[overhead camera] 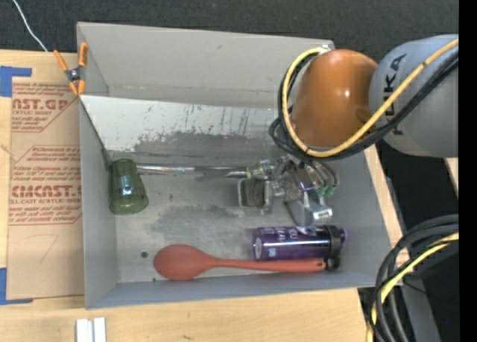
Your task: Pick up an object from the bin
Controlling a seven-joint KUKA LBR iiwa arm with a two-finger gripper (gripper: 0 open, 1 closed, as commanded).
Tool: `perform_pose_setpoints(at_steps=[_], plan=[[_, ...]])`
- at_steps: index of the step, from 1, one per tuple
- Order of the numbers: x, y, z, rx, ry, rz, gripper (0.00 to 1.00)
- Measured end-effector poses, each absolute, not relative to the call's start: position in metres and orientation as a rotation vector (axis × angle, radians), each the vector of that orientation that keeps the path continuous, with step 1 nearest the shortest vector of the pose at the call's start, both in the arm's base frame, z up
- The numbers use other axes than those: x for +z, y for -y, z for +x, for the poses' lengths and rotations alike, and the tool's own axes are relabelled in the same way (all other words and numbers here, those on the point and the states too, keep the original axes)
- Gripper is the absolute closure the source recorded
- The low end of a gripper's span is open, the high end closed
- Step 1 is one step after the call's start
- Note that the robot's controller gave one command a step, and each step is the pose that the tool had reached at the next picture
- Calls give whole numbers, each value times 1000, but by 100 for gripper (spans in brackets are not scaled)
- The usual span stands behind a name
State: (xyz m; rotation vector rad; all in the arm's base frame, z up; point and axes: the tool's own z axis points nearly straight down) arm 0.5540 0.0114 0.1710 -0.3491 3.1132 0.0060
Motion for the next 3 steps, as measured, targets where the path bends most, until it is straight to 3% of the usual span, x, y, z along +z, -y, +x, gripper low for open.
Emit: perform_pose_setpoints(at_steps=[1, 2, 3], plan=[[178, 1, 568, 8, -3113, -312, 100], [290, -49, 572, 6, -3092, -417, 100], [290, -46, 569, 8, -3100, -421, 100]])
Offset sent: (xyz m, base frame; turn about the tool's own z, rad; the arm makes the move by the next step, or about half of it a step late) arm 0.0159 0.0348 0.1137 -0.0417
